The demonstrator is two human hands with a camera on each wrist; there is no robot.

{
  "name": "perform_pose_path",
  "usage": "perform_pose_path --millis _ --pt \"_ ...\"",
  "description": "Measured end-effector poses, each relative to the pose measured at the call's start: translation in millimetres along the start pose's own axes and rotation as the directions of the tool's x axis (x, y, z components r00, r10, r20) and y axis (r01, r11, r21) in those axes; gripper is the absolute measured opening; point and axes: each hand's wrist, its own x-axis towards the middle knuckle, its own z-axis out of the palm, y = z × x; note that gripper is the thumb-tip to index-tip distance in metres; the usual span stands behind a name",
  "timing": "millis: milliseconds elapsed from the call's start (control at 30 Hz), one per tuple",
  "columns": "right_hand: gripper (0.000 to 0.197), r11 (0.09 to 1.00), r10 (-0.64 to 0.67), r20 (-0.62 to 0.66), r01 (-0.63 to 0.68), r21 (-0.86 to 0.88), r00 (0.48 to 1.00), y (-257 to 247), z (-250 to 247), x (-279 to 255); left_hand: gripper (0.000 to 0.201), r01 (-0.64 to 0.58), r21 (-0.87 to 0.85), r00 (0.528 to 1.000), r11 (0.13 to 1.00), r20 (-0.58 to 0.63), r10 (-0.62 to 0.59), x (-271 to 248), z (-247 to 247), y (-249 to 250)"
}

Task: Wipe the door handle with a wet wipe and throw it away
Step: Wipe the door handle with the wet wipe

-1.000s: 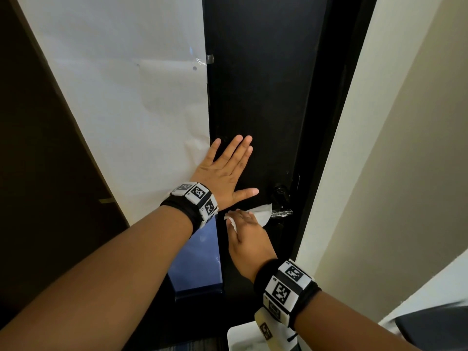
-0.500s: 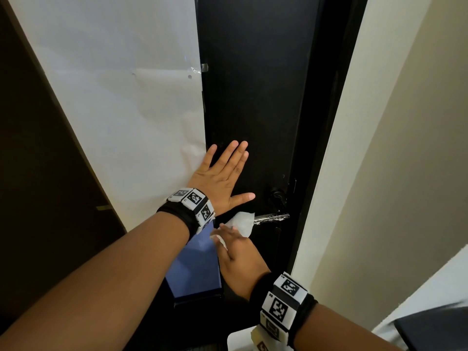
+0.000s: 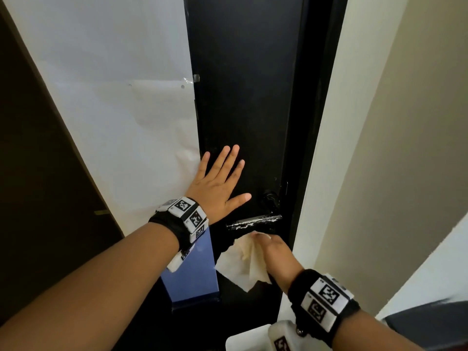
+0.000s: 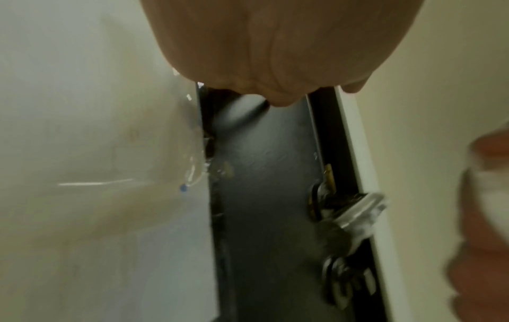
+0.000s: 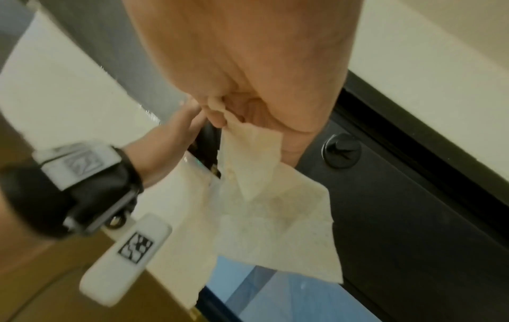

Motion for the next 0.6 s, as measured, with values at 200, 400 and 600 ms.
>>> perform_pose_path --millis 200,400,600 --pt "0.035 0.980 0.101 -0.136 -0.075 0.183 0.986 -12 -25 4 0.046 0.050 -0.620 0.998 0.783 0.004 -0.060 -18 -19 14" --pt "0.043 0.884 0.176 -0.128 -0.100 0.456 0.976 -24 -37 12 0.027 0.247 -0.811 0.969 0.531 0.209 -0.132 -32 -15 28" --pt "0.022 0.929 0.084 -0.118 -0.035 0.368 0.990 -45 -32 19 0.026 0.281 -0.816 0.958 0.505 0.204 -0.203 -31 -20 32"
